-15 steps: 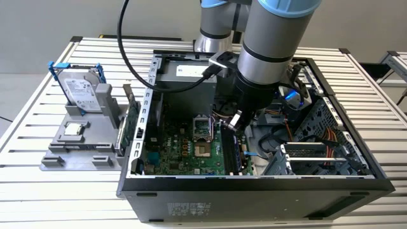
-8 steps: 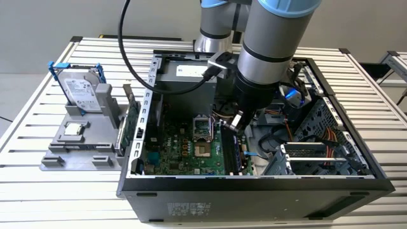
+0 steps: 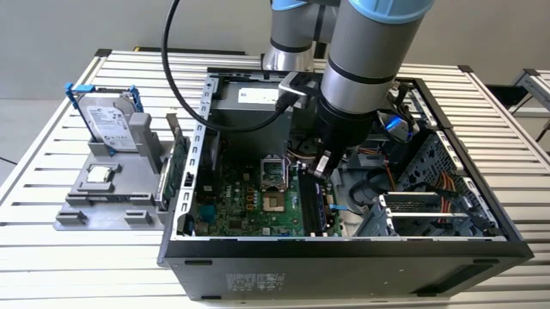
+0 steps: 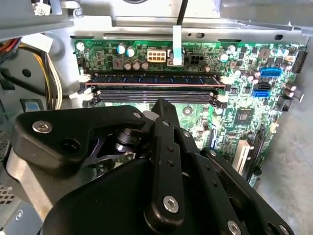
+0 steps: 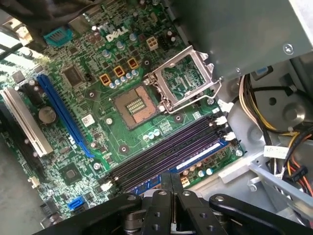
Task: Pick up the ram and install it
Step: 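Press down the ram until it locks into place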
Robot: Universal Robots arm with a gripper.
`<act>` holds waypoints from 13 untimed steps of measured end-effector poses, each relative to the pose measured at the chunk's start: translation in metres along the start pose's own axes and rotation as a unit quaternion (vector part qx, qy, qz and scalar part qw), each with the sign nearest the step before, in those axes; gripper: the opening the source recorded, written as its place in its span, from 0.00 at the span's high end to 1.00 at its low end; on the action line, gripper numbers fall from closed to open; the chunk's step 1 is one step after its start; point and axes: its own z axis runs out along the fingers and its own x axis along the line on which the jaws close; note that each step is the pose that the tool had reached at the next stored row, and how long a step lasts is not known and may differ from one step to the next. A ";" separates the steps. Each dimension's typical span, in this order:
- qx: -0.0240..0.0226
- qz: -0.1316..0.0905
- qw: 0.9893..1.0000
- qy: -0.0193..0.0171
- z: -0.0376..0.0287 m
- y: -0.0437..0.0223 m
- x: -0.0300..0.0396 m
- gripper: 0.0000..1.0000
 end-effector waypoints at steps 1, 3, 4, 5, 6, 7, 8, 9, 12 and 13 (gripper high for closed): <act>0.000 0.000 1.000 0.000 0.0000 0.0000 0.0000 1.00; 0.000 -0.001 1.000 0.000 0.0000 0.0000 0.0000 1.00; 0.000 -0.002 1.000 0.000 0.0000 0.0000 0.0000 1.00; 0.000 -0.006 1.000 0.000 0.0000 0.0000 0.0000 1.00; 0.000 -0.014 1.000 0.000 0.0000 0.0000 0.0000 1.00; 0.000 -0.022 1.000 0.000 0.0000 0.0000 0.0000 1.00; 0.000 -0.029 1.000 0.000 0.0000 0.0000 0.0000 1.00; 0.000 -0.037 0.999 0.000 0.0000 -0.0001 -0.0001 1.00; -0.001 -0.058 0.998 0.000 0.0000 -0.0003 -0.0002 1.00; -0.001 -0.064 0.998 0.000 0.0000 -0.0004 -0.0003 1.00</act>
